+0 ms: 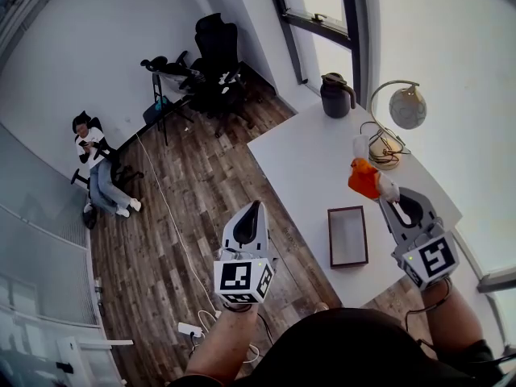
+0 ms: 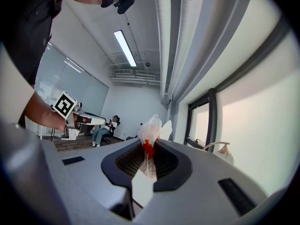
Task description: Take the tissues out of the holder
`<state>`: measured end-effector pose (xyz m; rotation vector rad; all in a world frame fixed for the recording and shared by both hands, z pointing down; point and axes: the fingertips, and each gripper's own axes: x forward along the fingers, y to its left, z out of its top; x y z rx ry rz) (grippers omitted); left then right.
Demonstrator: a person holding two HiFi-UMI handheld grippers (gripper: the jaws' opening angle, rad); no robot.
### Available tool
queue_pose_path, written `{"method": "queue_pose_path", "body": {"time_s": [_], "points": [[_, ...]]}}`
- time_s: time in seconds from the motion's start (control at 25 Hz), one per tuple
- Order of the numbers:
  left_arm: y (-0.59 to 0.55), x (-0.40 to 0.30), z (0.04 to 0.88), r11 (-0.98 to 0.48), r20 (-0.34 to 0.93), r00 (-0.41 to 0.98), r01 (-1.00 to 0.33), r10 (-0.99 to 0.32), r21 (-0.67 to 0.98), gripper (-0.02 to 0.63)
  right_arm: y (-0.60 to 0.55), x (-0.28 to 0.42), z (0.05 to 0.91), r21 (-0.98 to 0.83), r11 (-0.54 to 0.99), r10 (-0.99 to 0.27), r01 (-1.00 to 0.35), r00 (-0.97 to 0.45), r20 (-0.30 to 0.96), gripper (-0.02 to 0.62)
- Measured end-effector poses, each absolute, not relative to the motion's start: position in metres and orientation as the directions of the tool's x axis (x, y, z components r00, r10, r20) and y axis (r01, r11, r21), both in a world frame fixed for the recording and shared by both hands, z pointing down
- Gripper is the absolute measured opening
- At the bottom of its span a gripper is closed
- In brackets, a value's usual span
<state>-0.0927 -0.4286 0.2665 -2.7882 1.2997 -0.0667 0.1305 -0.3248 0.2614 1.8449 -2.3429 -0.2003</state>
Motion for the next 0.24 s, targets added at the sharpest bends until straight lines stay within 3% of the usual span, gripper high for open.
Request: {"method": "queue_pose_path", "body": {"time_s": [0.24], "points": [[-0.4301,-0.0913,0.2634,-0.644,0.003,0.646,-0.761,-0.763,-0.079,0.005,-0.3275,0.1254,0.2561,0.182,0.244,-0.967,-0.953,-0.253,-0.026,0.048]]}}
